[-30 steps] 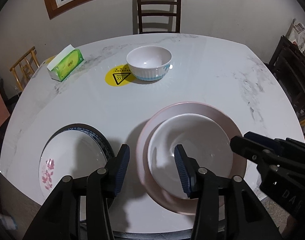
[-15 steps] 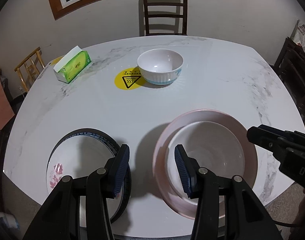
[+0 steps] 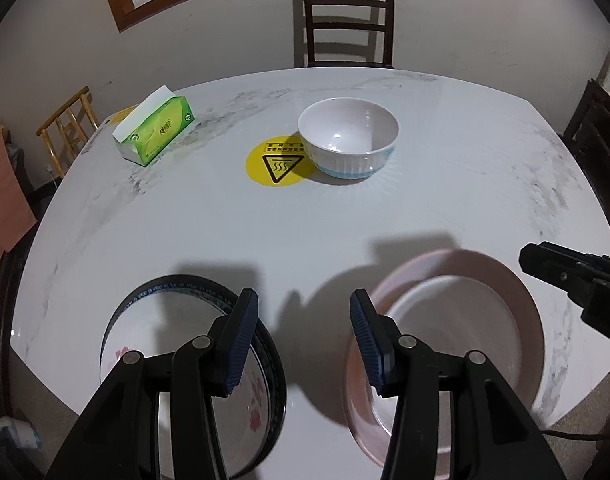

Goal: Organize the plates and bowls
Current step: 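Open both tools and pull back from the nested bowls, then move both tools to the other white bowl by the yellow sticker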

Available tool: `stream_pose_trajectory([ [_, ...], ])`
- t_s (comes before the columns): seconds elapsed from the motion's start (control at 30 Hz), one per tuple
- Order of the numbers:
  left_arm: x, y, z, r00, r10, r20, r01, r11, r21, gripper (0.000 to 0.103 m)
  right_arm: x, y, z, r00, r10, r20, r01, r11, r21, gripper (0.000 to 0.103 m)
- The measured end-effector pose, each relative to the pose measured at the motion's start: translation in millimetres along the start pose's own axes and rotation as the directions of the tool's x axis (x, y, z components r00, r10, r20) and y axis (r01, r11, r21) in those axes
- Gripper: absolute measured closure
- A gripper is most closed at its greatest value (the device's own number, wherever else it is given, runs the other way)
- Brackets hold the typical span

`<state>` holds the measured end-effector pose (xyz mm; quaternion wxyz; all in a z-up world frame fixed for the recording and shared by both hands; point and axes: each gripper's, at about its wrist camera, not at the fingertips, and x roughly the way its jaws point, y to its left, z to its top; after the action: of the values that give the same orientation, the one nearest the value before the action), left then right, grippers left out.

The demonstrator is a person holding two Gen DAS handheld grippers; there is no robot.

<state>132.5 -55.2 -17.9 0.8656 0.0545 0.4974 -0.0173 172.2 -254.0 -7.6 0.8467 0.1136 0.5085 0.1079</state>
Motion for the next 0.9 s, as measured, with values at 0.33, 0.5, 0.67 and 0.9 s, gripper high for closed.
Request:
stream_pose_trajectory([
  [0.33, 30, 5, 23, 0.999, 0.017, -0.035, -0.018, 1.0, -0.011, 0.058, 22, -13, 29, 0.998, 0.055, 0.025, -0.055, 0.998, 0.014, 0.076],
  [0.5, 45, 7, 38, 0.999, 0.02, -0.047, -0.021, 1.0, -0.019, 0.058, 36, -18, 48, 0.998, 0.064, 0.022, -0.064, 0.998, 0.017, 0.076],
  [0.67, 59, 10, 57, 0.998, 0.009, -0.057, -0.011, 0.999, -0.032, 0.058, 50, -19, 70, 0.997, 0.078, 0.01, -0.078, 0.997, 0.017, 0.076],
  [0.9, 72, 19, 83, 0.998, -0.042, -0.054, 0.037, 0.995, -0.087, 0.058, 66, -15, 97, 0.993, 0.114, 0.008, -0.114, 0.993, 0.011, 0.074],
])
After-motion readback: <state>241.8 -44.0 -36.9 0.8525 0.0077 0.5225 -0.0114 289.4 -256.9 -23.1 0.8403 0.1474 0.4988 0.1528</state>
